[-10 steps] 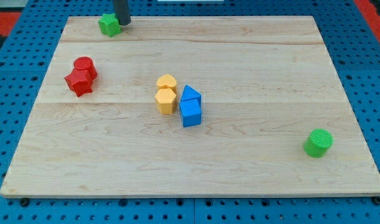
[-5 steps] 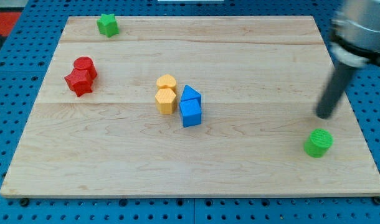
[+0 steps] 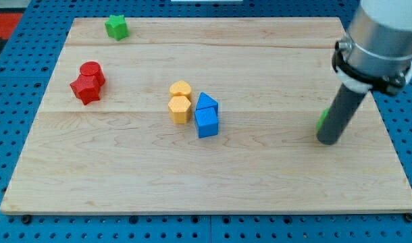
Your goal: Slide the green circle towards top right
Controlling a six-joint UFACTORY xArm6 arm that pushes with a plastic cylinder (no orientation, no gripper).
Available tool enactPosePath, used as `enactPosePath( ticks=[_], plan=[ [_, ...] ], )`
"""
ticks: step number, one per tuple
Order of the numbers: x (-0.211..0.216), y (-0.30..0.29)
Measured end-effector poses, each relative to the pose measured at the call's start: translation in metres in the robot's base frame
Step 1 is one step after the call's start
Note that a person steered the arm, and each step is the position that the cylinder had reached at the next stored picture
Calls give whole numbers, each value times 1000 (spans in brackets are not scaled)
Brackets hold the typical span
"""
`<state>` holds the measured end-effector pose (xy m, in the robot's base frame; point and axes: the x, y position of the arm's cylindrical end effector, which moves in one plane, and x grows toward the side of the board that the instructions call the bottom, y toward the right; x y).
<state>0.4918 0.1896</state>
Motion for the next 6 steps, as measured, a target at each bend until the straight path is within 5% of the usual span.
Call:
enactPosePath(
  ticks=[3,5,6],
  plan=[
    [-50,59],
    [-111,2],
    [-183,2]
  ],
)
